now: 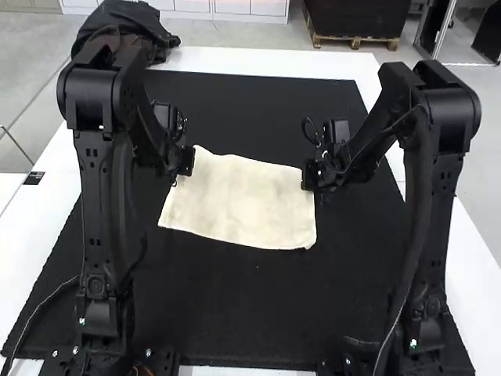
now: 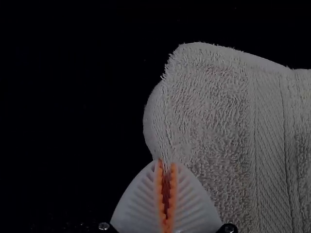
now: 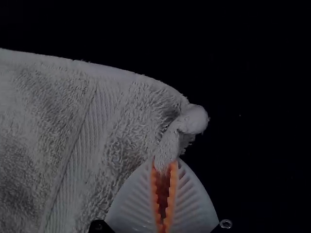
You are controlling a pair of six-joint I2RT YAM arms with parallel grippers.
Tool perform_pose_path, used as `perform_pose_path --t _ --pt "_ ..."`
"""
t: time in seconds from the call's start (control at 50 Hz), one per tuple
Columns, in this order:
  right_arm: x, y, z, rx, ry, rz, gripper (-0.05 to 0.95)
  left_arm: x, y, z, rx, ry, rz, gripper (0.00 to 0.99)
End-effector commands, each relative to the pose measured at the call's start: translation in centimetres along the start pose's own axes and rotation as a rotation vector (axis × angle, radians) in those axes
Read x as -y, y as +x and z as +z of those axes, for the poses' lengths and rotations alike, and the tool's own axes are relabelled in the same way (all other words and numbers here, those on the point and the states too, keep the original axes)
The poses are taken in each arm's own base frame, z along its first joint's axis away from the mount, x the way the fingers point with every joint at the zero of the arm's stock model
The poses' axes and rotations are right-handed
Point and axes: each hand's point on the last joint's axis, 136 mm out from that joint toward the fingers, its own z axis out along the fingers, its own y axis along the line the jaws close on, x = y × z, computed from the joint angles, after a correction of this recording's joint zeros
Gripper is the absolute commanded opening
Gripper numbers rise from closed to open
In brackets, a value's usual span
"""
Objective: Fold the towel.
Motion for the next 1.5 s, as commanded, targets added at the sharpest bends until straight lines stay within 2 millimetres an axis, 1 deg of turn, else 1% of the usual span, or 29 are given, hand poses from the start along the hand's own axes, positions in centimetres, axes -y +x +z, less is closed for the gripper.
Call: perform_pose_path --t 0.0,0.12,0.28,0.38,0.52,0.62,0.78,0.9,1.04,1.22,1.48 --pt "-0.6 -2.2 -1.7 0.053 -0.040 0.010 -0.02 -0.2 -4.6 -1.2 0.102 0.007 -0.018 0.021" --pt "0.1 -2.8 -2.6 0.071 -0.029 0.022 -0.02 -0.2 -5.4 -1.8 0.119 0.012 -0.018 0.021" --pt "0.7 -3.3 -3.7 0.092 -0.018 0.033 -0.02 0.3 -4.9 -2.2 0.095 0.036 -0.021 0.021" --pt "0.7 -3.8 -4.5 0.107 -0.020 0.034 -0.02 0.4 -4.6 -2.5 0.082 0.049 -0.024 0.021" --pt "0.3 -3.8 -5.6 0.104 -0.034 0.040 -0.02 -0.5 -4.6 -3.4 0.074 0.038 -0.034 0.021" --pt "-0.4 -3.6 -6.3 0.094 -0.059 0.050 -0.02 -1.2 -4.7 -4.2 0.082 0.026 -0.039 0.021" --pt "-0.9 -3.9 -7.7 0.099 -0.073 0.059 -0.02 -2.1 -4.0 -5.4 0.078 0.011 -0.037 0.021" --pt "-1.5 -3.0 -8.3 0.065 -0.105 0.077 -0.02 -2.0 -3.1 -6.2 0.063 0.020 -0.025 0.021" --pt "-1.9 -2.4 -9.2 0.059 -0.115 0.085 -0.02 -1.8 -1.9 -7.2 0.049 0.032 -0.029 0.021" --pt "-2.4 -1.3 -10.4 0.042 -0.130 0.089 -0.02 -1.8 -1.4 -8.9 0.057 0.038 -0.025 0.021" --pt "-2.9 0.1 -12.0 0.019 -0.147 0.098 -0.02 -2.2 -0.5 -10.6 0.060 0.021 -0.016 0.021"
